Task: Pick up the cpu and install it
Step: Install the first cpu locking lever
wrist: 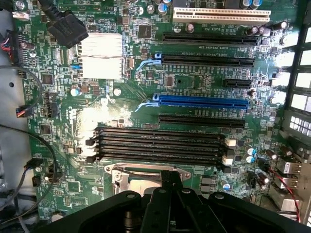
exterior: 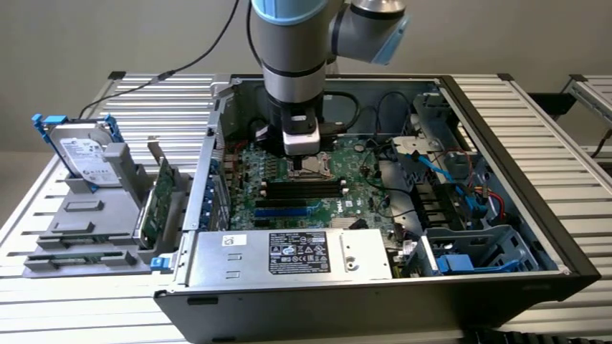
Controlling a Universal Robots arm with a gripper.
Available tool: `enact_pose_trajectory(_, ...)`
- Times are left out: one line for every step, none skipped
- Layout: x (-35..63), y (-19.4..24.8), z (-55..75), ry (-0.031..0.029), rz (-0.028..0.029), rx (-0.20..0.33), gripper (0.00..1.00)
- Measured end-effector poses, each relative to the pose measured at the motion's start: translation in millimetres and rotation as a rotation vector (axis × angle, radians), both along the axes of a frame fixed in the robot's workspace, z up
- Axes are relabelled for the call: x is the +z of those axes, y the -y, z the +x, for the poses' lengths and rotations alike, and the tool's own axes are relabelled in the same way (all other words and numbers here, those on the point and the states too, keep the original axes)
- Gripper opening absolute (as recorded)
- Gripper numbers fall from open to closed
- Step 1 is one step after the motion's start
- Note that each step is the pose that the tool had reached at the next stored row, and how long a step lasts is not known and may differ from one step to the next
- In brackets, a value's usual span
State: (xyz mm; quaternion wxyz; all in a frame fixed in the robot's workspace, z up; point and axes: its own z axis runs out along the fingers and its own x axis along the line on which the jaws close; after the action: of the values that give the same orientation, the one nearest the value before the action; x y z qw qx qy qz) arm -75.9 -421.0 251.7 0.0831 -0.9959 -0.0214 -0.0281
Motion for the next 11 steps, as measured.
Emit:
enact_pose_trajectory(-0.1, 0.0, -0.8, 0.0000, 0.0005, 0.001, 0.11)
enact_pose_trajectory(-0.2, 0.0, -1.9, 0.0000, 0.0010, 0.003, 0.11)
enact_pose_trajectory(-0.3, 0.0, -2.9, 0.0001, 0.0013, 0.004, 0.11)
enact_pose_trajectory(-0.4, 0.0, -3.9, 0.0000, 0.0014, 0.006, 0.11)
enact_pose_trajectory(-0.6, 0.0, -4.9, 0.0000, 0.0017, 0.007, 0.11)
enact_pose_trajectory(-0.8, 0.0, -5.9, 0.0000, 0.0019, 0.008, 0.11)
enact_pose_trajectory(-1.1, 0.0, -6.8, 0.0000, 0.0019, 0.009, 0.11)
enact_pose_trajectory(-1.4, -0.1, -7.7, -0.0001, 0.0018, 0.010, 0.11)
enact_pose_trajectory(-1.8, -0.2, -8.7, 0.0000, 0.0019, 0.011, 0.11)
enact_pose_trajectory(-2.3, -0.5, -9.9, 0.0001, 0.0019, 0.011, 0.11)
enact_pose_trajectory(-2.8, -0.8, -11.1, 0.0002, 0.0018, 0.012, 0.11)
